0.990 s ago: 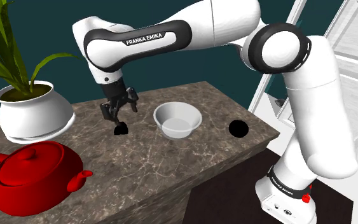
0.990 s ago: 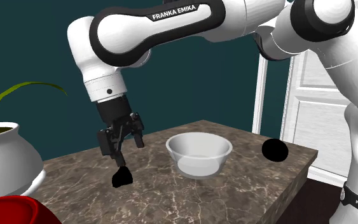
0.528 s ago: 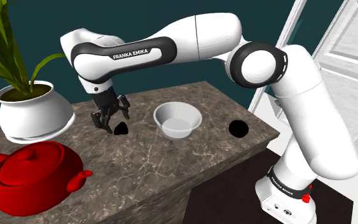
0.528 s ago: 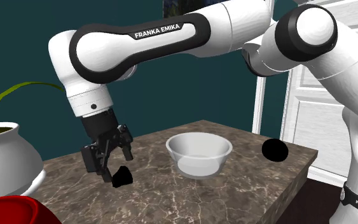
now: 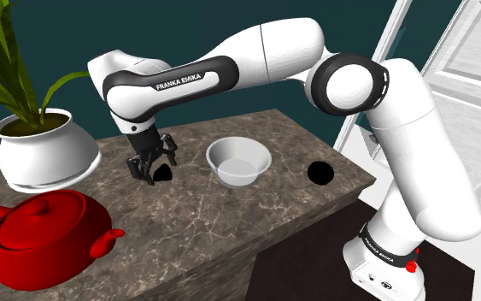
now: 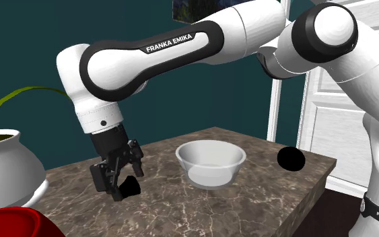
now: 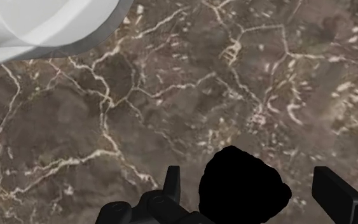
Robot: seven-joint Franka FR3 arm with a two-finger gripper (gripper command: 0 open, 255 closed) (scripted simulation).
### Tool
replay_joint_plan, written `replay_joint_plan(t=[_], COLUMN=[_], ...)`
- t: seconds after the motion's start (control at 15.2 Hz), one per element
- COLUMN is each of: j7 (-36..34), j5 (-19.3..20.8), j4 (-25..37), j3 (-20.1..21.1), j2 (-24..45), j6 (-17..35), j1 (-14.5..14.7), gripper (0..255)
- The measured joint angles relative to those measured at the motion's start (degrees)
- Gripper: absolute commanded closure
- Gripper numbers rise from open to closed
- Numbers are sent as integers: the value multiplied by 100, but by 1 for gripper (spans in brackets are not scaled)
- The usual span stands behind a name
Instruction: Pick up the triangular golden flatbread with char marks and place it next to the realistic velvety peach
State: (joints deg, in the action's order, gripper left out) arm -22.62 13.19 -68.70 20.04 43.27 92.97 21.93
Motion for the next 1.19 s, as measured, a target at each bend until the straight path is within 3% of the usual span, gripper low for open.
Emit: replay_joint_plan(t=[0.13,0.2,0.86,1.19], j7=[0,0,0,24], j5=[0,0,0,-18], j4=[-2,-2,-2,237], j3=[0,0,0,10], j2=[0,0,1,-43], j6=[3,3,3,-272], j1=[0,0,0,25], gripper=[0,255,255,255])
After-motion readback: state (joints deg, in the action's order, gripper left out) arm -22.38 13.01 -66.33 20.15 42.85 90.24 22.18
